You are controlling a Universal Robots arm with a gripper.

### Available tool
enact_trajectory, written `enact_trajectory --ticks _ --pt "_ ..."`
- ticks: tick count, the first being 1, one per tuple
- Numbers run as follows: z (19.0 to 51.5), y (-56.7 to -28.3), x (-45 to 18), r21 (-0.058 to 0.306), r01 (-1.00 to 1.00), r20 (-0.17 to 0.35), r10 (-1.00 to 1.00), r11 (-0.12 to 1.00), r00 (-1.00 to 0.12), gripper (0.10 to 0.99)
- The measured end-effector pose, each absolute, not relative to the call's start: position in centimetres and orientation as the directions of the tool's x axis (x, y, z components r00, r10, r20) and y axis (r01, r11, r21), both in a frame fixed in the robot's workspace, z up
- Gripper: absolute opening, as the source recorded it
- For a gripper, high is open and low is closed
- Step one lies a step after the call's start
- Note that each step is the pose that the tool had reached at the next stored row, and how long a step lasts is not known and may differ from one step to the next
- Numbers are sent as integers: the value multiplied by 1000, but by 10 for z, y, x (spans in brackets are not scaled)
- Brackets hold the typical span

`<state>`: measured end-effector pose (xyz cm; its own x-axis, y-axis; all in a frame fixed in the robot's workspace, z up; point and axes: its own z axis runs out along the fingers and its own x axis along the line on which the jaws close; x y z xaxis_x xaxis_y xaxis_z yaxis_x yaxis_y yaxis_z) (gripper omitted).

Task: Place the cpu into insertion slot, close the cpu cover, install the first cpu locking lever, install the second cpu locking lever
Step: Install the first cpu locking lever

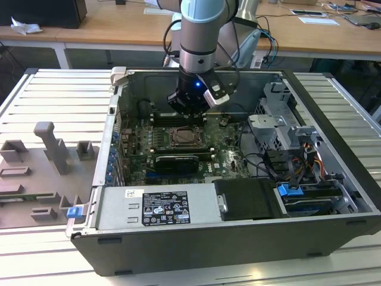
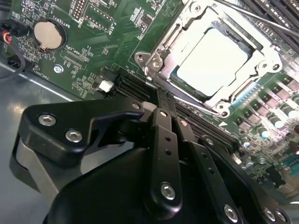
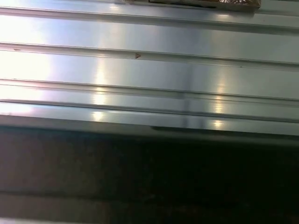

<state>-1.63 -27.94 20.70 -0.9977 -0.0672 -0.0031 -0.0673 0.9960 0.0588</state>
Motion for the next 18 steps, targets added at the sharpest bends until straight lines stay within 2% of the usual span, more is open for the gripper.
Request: enact_trajectory --ticks 18 --pt "206 -280 -16 51 -67 -3 -67 996 -998 106"
